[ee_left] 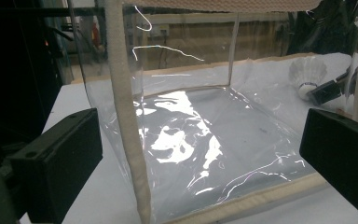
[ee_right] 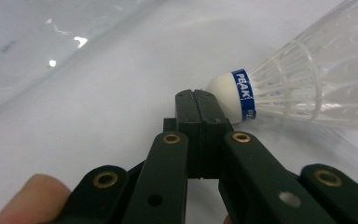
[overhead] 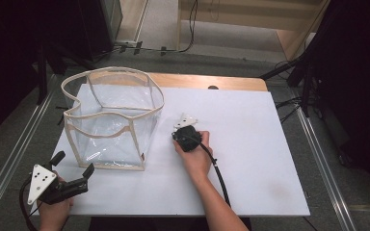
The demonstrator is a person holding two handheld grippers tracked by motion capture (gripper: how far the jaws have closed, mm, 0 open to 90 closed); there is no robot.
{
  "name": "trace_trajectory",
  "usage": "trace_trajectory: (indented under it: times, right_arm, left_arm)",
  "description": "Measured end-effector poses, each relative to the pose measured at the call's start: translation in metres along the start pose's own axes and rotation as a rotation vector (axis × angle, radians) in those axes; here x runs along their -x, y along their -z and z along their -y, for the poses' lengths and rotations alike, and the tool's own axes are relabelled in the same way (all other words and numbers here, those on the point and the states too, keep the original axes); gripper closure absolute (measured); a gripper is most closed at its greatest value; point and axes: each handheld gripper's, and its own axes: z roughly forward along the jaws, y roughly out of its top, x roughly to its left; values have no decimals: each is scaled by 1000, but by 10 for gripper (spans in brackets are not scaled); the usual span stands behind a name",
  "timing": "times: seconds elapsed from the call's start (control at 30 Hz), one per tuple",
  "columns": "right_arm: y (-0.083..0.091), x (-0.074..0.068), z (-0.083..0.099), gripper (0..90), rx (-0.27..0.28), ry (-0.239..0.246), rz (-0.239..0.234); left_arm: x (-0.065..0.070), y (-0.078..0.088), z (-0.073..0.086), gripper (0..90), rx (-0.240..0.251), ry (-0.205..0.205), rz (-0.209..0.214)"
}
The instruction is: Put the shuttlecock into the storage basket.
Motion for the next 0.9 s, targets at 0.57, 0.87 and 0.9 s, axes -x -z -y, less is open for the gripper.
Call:
trace_trajectory:
  times: [0.57, 0.87, 0.9]
  right_arm:
    - [18, 28, 8, 583, 23, -101, 22]
    - [6, 30, 2, 448, -4, -145, 19]
    - [4, 29, 1, 434, -3, -143, 22]
  left_arm:
    - [0, 0, 0, 0, -2, -6, -1]
    - [1, 0, 0, 0, -2, -8, -1]
    - [1, 0, 0, 0, -2, -7, -1]
